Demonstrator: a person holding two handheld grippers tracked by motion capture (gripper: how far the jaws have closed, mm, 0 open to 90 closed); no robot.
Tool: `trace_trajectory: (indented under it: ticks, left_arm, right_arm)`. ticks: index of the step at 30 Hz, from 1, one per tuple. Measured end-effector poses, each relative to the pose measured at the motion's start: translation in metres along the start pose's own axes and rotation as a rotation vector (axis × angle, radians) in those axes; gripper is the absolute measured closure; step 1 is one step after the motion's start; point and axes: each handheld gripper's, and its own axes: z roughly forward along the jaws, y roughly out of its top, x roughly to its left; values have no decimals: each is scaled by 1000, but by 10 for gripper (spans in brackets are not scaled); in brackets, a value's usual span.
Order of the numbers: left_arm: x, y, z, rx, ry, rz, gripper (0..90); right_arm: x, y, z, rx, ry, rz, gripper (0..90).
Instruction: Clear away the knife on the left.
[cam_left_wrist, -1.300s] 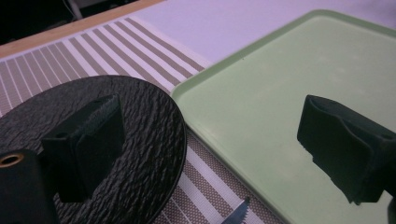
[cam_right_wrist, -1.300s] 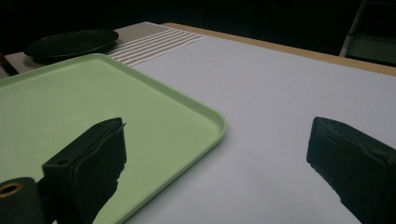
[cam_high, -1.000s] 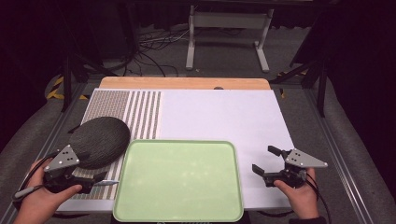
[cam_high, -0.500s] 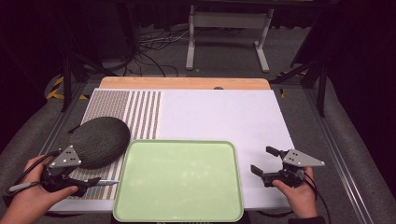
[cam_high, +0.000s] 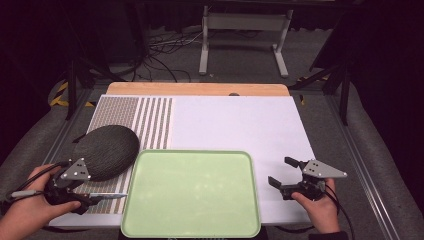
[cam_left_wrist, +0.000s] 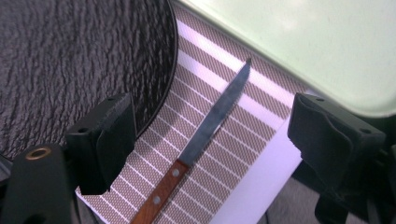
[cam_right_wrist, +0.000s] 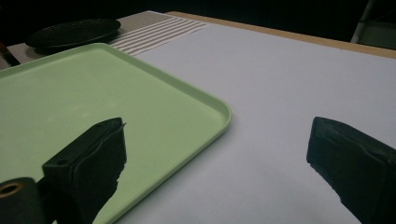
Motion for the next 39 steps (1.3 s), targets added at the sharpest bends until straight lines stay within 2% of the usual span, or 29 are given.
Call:
trace_trajectory:
  ticks: [9, 10, 13, 21, 26, 28, 31, 35, 37, 39]
  left_arm:
    - [4, 0, 2, 75, -21, 58, 175]
    - [3, -1, 3, 88, -25, 62, 177]
    - [3, 0, 5, 150, -22, 110, 185]
    - [5, 1, 8, 176, -35, 131, 185]
    - [7, 2, 11, 174, -81, 139, 191]
    - [8, 3, 14, 181, -85, 161, 192]
    - [10, 4, 18, 201, -100, 220, 209]
    - [12, 4, 24, 230, -119, 273, 269]
    - [15, 4, 27, 253, -126, 313, 297]
    - [16, 3, 31, 280, -120, 342, 337]
  right_arm:
    - [0, -1, 1, 6, 4, -1, 54]
    - [0, -1, 1, 7, 5, -1, 54]
    - [0, -1, 1, 9, 6, 1, 54]
    - [0, -1, 2, 10, 9, 0, 54]
    - [1, -1, 2, 12, 11, 1, 54]
    - [1, -1, 2, 13, 12, 0, 54]
    - [0, -1, 2, 14, 13, 1, 54]
    - [0, -2, 3, 18, 19, 3, 55]
    - [1, -2, 3, 24, 24, 2, 56]
    - [2, -2, 4, 28, 27, -1, 57]
